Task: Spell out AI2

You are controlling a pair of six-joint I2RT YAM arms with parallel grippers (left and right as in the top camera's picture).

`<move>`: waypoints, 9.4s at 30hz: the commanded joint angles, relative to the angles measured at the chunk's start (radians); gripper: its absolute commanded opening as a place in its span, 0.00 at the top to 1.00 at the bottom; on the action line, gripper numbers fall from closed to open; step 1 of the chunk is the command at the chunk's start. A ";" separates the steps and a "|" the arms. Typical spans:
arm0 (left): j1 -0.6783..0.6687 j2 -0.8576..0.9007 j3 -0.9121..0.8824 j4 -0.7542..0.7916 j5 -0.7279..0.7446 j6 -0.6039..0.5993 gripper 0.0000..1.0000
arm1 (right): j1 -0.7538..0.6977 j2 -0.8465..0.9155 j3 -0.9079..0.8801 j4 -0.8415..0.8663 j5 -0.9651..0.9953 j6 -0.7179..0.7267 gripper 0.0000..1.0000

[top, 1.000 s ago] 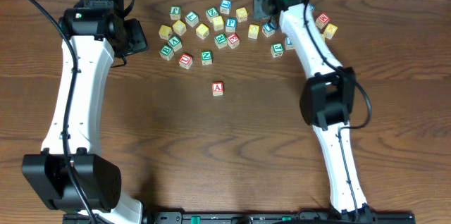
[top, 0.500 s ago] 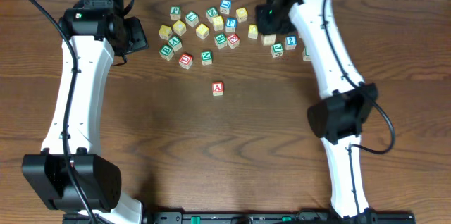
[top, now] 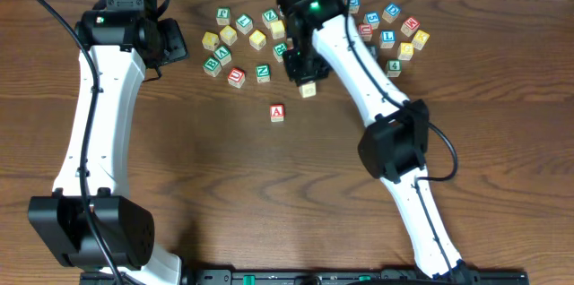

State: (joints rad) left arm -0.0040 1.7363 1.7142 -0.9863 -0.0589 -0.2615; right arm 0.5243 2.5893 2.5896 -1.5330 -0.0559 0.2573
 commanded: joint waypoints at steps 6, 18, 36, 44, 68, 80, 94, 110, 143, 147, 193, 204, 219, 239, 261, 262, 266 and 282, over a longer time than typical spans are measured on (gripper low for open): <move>-0.004 -0.025 -0.009 0.001 -0.013 -0.002 0.37 | 0.038 0.045 -0.001 -0.018 0.016 0.051 0.82; -0.004 -0.025 -0.009 0.001 -0.013 -0.002 0.37 | 0.055 0.063 -0.002 -0.022 0.050 0.102 0.81; -0.004 -0.025 -0.009 0.004 -0.013 -0.002 0.37 | 0.095 0.064 -0.002 0.142 0.233 0.203 0.83; -0.004 -0.025 -0.009 0.005 -0.013 -0.002 0.37 | 0.099 0.064 -0.084 0.134 0.229 0.203 0.81; -0.004 -0.025 -0.009 0.023 -0.013 -0.002 0.37 | 0.090 0.010 -0.123 0.076 0.124 0.145 0.63; -0.004 -0.025 -0.009 0.024 -0.013 -0.002 0.37 | 0.053 -0.037 -0.121 0.071 0.063 0.087 0.64; -0.003 -0.025 -0.009 0.028 -0.014 -0.002 0.37 | 0.053 -0.072 -0.121 0.097 -0.032 0.016 0.75; 0.110 -0.025 -0.008 0.045 -0.084 -0.058 0.37 | 0.196 -0.070 -0.133 0.103 -0.128 -0.238 0.73; 0.110 -0.025 -0.009 0.019 -0.084 -0.058 0.37 | 0.179 -0.070 -0.301 0.182 0.029 -0.244 0.69; 0.110 -0.025 -0.009 0.019 -0.084 -0.058 0.37 | 0.166 -0.070 -0.301 0.150 0.029 -0.244 0.70; -0.124 0.137 -0.116 -0.055 0.073 -0.040 0.67 | -0.014 -0.231 -0.650 0.380 -0.055 0.091 0.78; -0.193 0.139 -0.196 0.069 0.079 0.007 0.67 | -0.002 -0.231 -0.664 0.445 -0.055 0.104 0.75; -0.272 0.140 -0.238 0.143 0.079 -0.010 0.67 | 0.008 -0.231 -0.662 0.472 -0.056 0.086 0.78; -0.276 0.318 -0.238 0.252 0.318 0.099 0.81 | -0.033 -0.237 -0.656 0.472 -0.071 0.086 0.74; -0.277 0.364 -0.238 0.267 0.419 0.150 0.87 | -0.025 -0.237 -0.657 0.497 -0.093 0.124 0.73; -0.277 0.364 -0.238 0.267 0.419 0.150 0.87 | -0.025 -0.237 -0.657 0.497 -0.095 0.124 0.73; -0.277 0.364 -0.238 0.268 0.445 0.179 0.87 | -0.016 -0.237 -0.664 0.501 -0.112 0.139 0.75; -0.300 0.364 -0.238 0.266 0.471 0.226 0.87 | -0.014 -0.237 -0.668 0.477 -0.108 0.139 0.80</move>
State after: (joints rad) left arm -0.2840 2.0903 1.4818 -0.7170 0.3878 -0.0666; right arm 0.5098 2.3562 1.9335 -1.0485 -0.1577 0.3840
